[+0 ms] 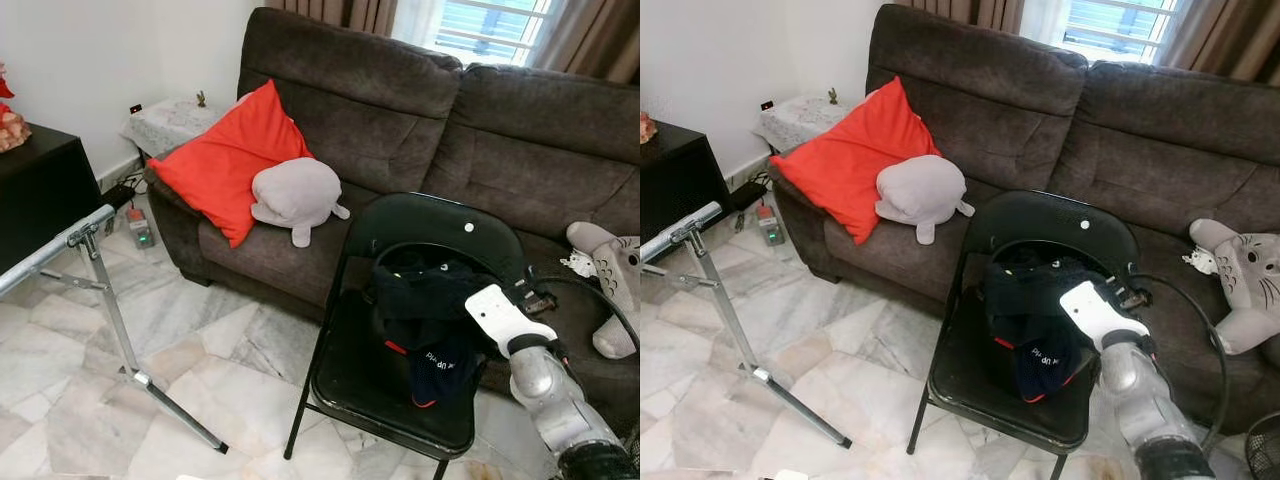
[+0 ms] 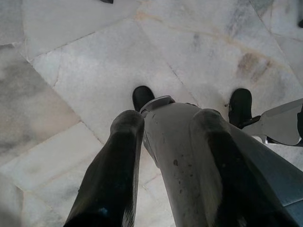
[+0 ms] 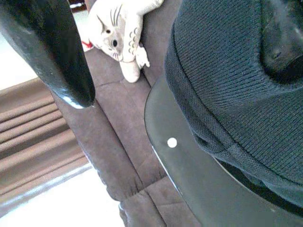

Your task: Hang hanger

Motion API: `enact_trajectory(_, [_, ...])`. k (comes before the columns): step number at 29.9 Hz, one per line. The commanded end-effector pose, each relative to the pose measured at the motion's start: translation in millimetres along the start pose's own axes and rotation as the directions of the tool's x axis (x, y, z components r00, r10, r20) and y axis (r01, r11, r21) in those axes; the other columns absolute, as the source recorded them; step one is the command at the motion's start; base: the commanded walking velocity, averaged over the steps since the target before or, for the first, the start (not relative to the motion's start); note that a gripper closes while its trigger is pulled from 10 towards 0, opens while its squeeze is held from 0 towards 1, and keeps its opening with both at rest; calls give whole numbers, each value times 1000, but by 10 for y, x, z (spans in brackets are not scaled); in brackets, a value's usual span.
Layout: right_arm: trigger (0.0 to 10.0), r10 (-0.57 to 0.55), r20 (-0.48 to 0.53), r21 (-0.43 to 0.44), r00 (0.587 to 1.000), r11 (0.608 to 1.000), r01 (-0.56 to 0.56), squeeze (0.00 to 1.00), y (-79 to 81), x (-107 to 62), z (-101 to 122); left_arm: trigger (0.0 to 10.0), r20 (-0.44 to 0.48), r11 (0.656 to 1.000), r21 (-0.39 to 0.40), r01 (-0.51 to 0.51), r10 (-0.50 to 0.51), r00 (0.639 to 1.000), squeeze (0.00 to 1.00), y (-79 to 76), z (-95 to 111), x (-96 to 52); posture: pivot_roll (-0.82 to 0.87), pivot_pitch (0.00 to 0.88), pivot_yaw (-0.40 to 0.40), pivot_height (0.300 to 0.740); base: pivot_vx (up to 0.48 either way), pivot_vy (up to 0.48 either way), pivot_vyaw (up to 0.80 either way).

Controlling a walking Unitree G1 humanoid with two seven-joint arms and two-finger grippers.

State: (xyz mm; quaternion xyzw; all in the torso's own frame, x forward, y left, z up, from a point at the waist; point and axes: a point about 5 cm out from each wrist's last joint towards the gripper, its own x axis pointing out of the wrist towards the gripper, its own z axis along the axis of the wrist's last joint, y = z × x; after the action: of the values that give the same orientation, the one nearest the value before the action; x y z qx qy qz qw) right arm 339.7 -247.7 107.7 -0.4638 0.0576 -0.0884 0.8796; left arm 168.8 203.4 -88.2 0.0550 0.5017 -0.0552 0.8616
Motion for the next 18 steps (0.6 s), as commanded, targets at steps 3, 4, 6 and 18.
enact_trajectory(3, [10000,52,71,10,996,999,-53,0,91,17,110,10000,-25,1000,11,5,-4,1000,0,-15,-59,-4,36,11,-101,740,0,0,0])
enact_trajectory(4, [10000,52,71,10,996,999,-53,0,91,17,110,10000,-25,1000,11,5,-4,1000,0,-15,-59,-4,36,11,-101,740,0,0,0])
enact_trajectory(6, [10000,69,79,8,994,998,-70,0,139,17,115,10000,-25,1000,11,4,-4,1000,0,-15,-59,-3,37,11,-101,740,0,0,0])
enact_trajectory(18, [10000,-43,109,28,993,999,40,0,66,55,167,10000,-25,1000,16,4,-4,1000,0,-11,-57,-4,38,15,-96,740,0,0,0])
